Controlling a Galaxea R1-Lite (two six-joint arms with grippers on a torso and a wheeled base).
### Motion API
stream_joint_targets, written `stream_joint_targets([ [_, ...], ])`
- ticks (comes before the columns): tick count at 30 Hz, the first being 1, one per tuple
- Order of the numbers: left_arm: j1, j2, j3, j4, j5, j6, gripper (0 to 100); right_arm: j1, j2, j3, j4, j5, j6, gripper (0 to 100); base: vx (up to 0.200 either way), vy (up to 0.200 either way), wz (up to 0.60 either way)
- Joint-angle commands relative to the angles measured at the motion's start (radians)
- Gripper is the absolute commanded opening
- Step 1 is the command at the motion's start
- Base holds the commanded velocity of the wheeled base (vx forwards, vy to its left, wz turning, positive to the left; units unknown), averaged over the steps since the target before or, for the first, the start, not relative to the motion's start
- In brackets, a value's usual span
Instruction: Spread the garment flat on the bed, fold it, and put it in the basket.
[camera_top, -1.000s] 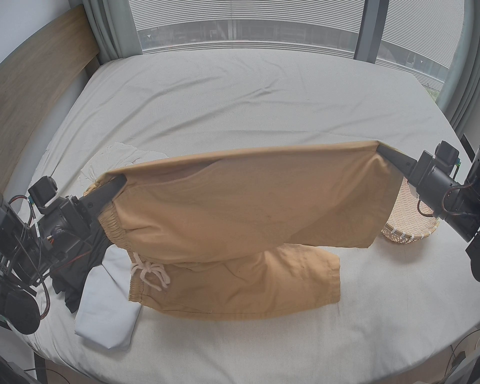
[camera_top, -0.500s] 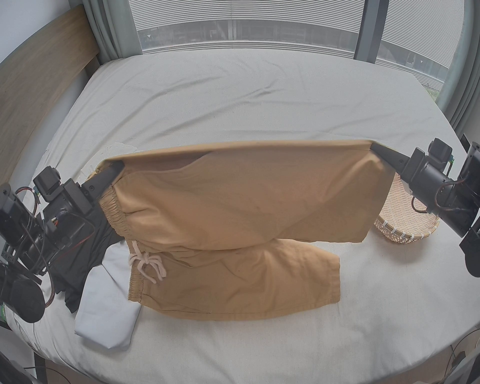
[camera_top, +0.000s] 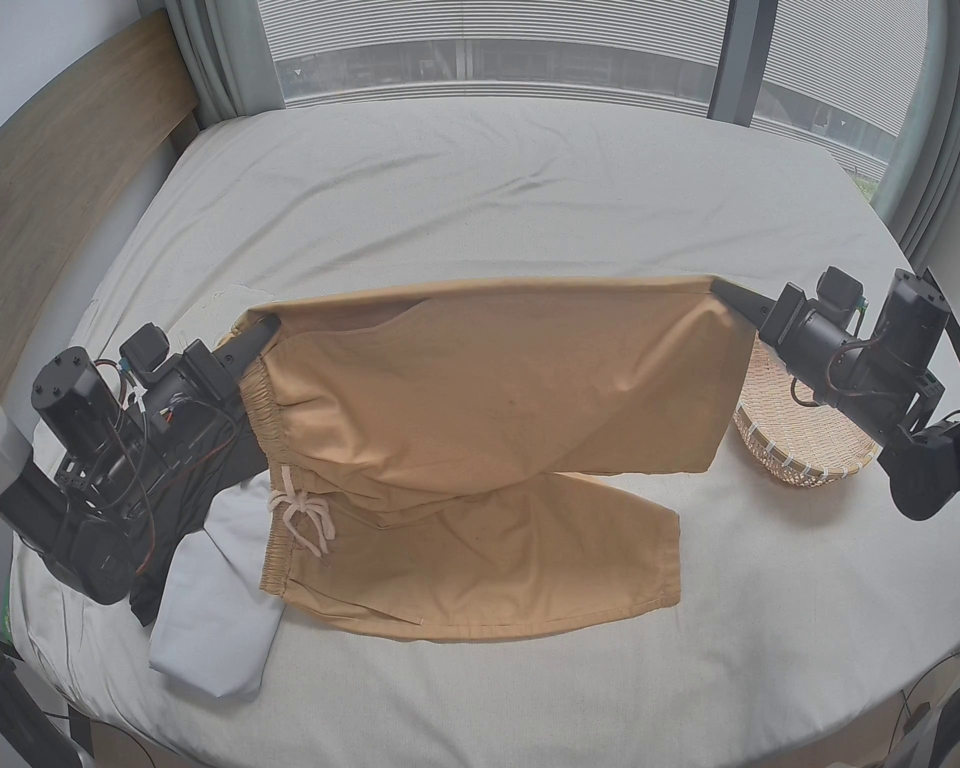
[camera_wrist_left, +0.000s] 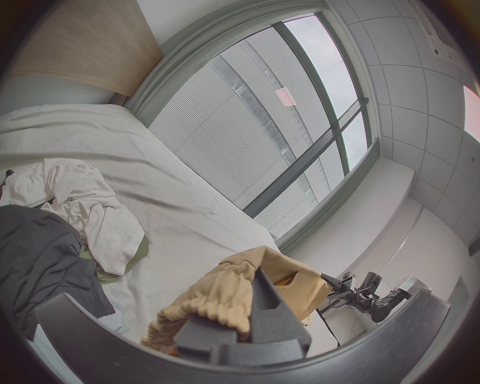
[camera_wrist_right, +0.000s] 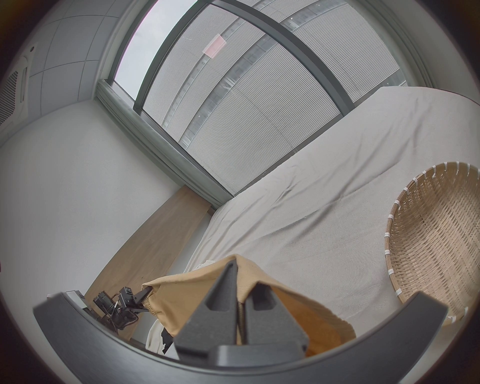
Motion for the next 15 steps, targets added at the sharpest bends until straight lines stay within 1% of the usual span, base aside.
stream_joint_targets([
  [1,0.0,0.074,-0.052,0.0,0.004,-0.002,0,-0.005,0.08,-0.058,0.0,0.001,0.0,0,0.0,0.0,0.0],
  [7,-0.002,0.113,-0.115,0.0,0.021,-0.002,0,-0.011,0.143,-0.116,0.0,0.001,0.0,0,0.0,0.0,0.0],
  [8,-0.002,0.138,-0.15,0.0,0.036,-0.002,0,-0.016,0.175,-0.147,0.0,0.001,0.0,0,0.0,0.0,0.0],
  [9,-0.002,0.138,-0.15,0.0,0.036,-0.002,0,-0.016,0.175,-0.147,0.0,0.001,0.0,0,0.0,0.0,0.0],
  [11,-0.002,0.173,-0.201,0.0,0.055,-0.003,0,-0.022,0.223,-0.195,-0.002,0.001,0.0,0,0.0,0.0,0.0],
  [15,-0.002,0.219,-0.257,0.0,0.073,-0.005,0,-0.03,0.269,-0.251,-0.008,0.001,0.0,0,0.0,0.0,0.0],
])
